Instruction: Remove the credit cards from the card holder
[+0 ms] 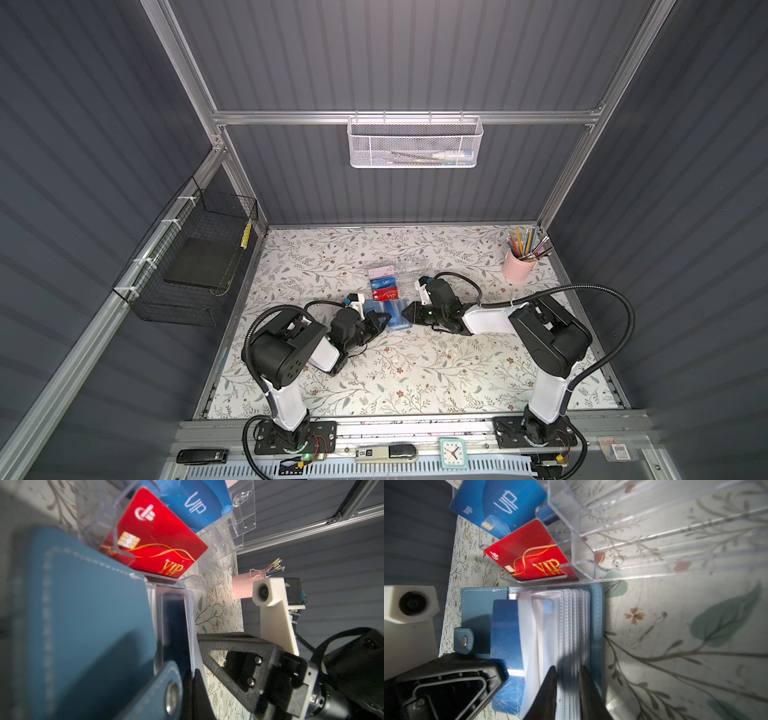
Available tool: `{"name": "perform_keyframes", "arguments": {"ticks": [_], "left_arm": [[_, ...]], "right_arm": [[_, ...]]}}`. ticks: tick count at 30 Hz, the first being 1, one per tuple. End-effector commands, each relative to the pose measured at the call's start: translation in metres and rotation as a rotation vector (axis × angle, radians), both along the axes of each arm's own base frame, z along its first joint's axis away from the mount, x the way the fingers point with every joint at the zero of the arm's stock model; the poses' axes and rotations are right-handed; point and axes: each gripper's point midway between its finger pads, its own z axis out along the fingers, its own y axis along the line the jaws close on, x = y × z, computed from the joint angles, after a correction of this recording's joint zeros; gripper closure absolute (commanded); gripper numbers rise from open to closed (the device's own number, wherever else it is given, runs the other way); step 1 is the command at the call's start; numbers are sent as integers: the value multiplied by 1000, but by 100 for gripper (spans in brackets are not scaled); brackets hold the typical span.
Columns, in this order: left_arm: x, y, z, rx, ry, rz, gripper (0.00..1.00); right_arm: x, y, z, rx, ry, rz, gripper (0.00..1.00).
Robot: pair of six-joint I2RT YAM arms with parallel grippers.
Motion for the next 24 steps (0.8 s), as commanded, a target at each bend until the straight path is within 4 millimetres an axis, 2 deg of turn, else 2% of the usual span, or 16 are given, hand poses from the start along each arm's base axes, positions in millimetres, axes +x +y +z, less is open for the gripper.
{"name": "perform_keyframes", "arguments": {"ticks": [1,7,12,18,24], "left_arm": [[-7,-5,6,-5,-31,-50,100],[-16,2,-3,96,-9,-76,100],[-23,8,-1,196,-9,-109,100],[-24,17,10,332,-7,-134,100],[-25,26,36,393,-46,-127,100]], "right_arm": [[-48,-16,-52,-134,185,55,76],[-49,-20,-48,-131,175,46,72],[-48,-21,-43,-127,163,41,71],[-48,-23,-40,-131,156,40,70],[-49,-28,-33,-147,139,33,69]]}}
